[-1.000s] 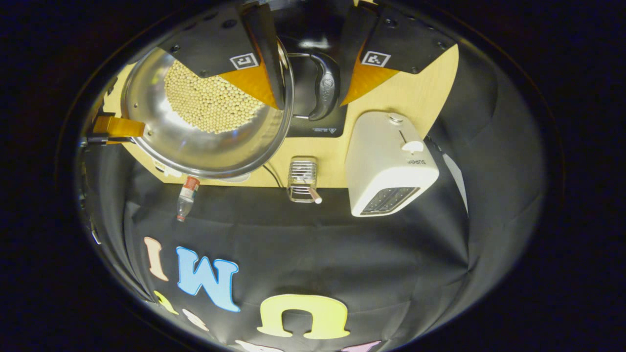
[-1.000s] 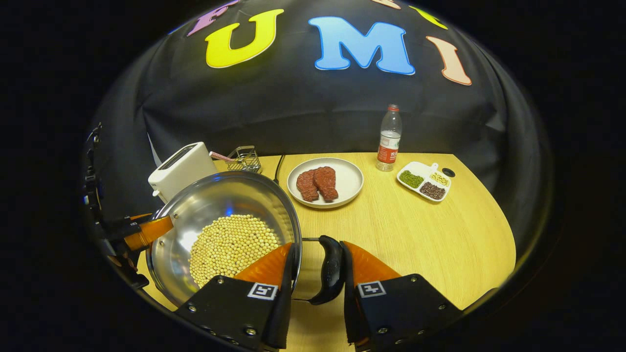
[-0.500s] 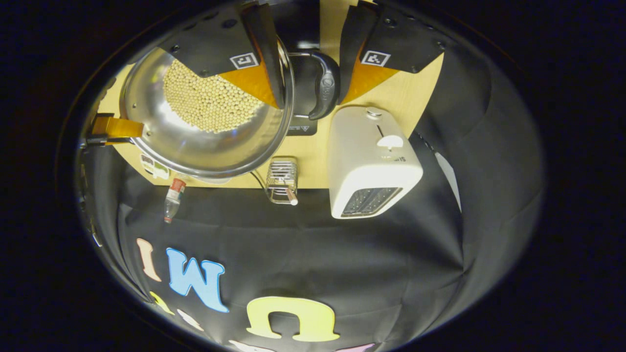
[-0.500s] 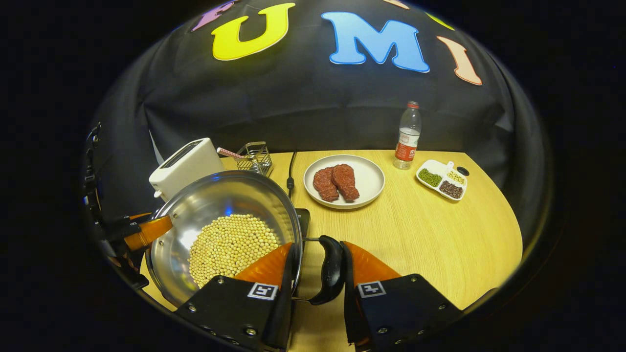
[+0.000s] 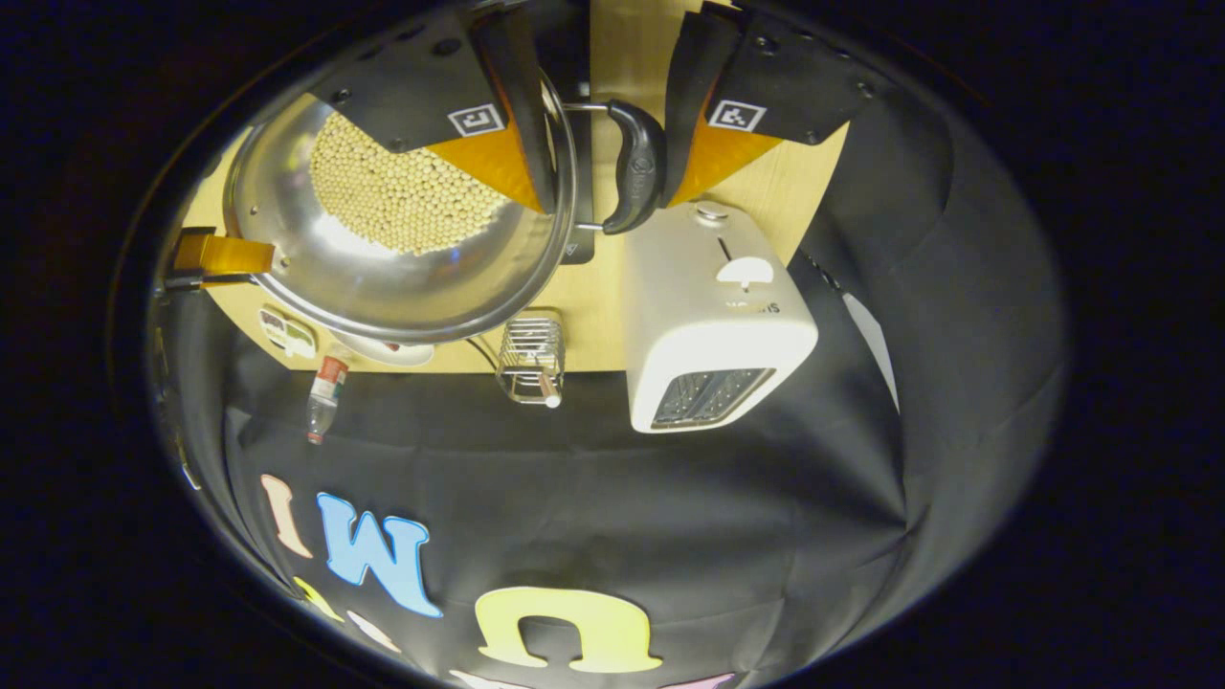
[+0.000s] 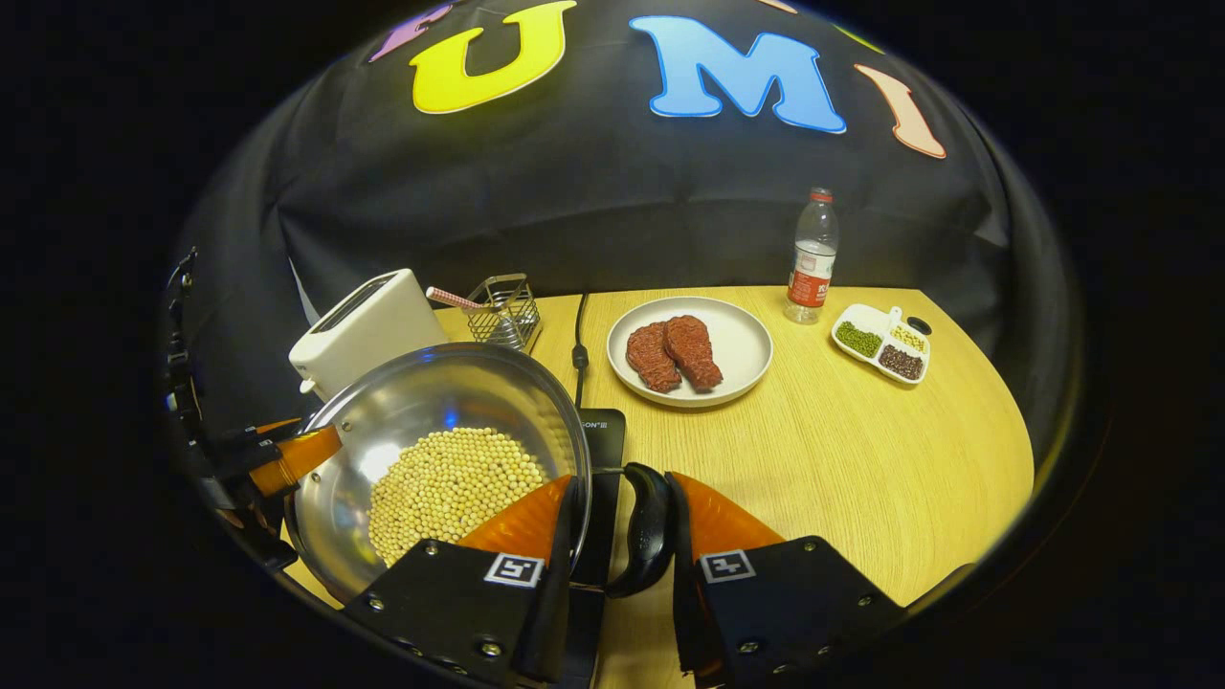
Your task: First push the handle of the pot to place it horizontally, then grasp the pot with both hands and set it on the induction cooktop.
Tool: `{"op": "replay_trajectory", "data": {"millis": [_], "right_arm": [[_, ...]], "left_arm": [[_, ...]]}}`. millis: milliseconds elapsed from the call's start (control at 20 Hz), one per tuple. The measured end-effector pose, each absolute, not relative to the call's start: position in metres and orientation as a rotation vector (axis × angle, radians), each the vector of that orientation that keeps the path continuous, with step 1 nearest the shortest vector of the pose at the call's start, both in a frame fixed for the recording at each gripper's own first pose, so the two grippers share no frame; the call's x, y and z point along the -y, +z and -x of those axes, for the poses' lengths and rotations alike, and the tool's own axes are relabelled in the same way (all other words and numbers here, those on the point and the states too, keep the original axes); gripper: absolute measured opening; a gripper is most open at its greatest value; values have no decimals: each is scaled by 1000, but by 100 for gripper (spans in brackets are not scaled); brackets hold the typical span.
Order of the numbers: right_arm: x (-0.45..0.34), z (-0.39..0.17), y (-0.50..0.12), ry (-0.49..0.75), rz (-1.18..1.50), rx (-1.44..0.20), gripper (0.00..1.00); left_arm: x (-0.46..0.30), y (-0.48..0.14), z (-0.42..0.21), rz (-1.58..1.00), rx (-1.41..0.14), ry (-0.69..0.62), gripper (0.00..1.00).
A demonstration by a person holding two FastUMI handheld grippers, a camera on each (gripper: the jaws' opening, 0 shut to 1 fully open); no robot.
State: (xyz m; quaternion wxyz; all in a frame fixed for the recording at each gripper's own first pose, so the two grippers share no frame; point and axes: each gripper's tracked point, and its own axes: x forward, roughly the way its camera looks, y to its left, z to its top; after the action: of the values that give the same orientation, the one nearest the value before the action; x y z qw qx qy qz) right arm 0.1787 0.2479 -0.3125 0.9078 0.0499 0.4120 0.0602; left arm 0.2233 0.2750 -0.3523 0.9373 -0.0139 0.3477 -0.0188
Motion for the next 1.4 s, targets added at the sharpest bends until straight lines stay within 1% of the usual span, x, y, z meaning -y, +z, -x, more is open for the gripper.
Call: {"op": "replay_trajectory", "data": {"millis": [100,150,200,250,300,350,400,500,550,650,700,750,850,900,1050,1150,1200,1300,1400], "right_arm": [[-249,-179,-314,124,-108,-845,45],[-250,-181,-314,129,-106,-839,49],[-254,-181,-313,143,-109,-828,52],[-256,-185,-308,157,-115,-799,49],[-257,-186,-300,155,-111,-767,74],[-253,-189,-292,146,-104,-740,100],[-250,-189,-287,139,-97,-721,96],[-241,-187,-275,124,-84,-691,98],[-233,-187,-267,112,-79,-672,98],[-218,-186,-249,93,-77,-622,98],[-210,-184,-239,88,-76,-594,98],[-200,-182,-229,80,-69,-565,98],[-178,-175,-211,65,-49,-518,98],[-167,-169,-203,60,-43,-500,98],[-134,-149,-180,55,-41,-454,98],[-109,-134,-164,53,-36,-426,98],[-96,-128,-157,51,-34,-413,98],[-69,-114,-142,47,-37,-382,98],[-43,-98,-123,42,-46,-342,98]], "left_arm": [[-277,-353,-223,36,-705,-33,60],[-278,-354,-221,41,-707,-27,65],[-279,-353,-221,49,-697,-15,62],[-281,-350,-223,57,-683,2,70],[-285,-345,-222,55,-668,22,71],[-288,-346,-225,51,-653,39,86],[-289,-341,-227,43,-637,54,100],[-290,-326,-228,27,-597,65,99],[-290,-315,-228,19,-571,71,94],[-286,-293,-229,11,-521,79,94],[-282,-279,-228,15,-491,85,100],[-274,-266,-229,25,-461,82,98],[-257,-245,-223,36,-419,77,100],[-248,-233,-218,43,-399,74,98],[-213,-202,-203,63,-349,62,98],[-191,-182,-189,58,-322,70,100],[-178,-171,-180,57,-303,73,98],[-154,-146,-162,51,-265,75,100],[-131,-123,-143,36,-233,83,100]]}}
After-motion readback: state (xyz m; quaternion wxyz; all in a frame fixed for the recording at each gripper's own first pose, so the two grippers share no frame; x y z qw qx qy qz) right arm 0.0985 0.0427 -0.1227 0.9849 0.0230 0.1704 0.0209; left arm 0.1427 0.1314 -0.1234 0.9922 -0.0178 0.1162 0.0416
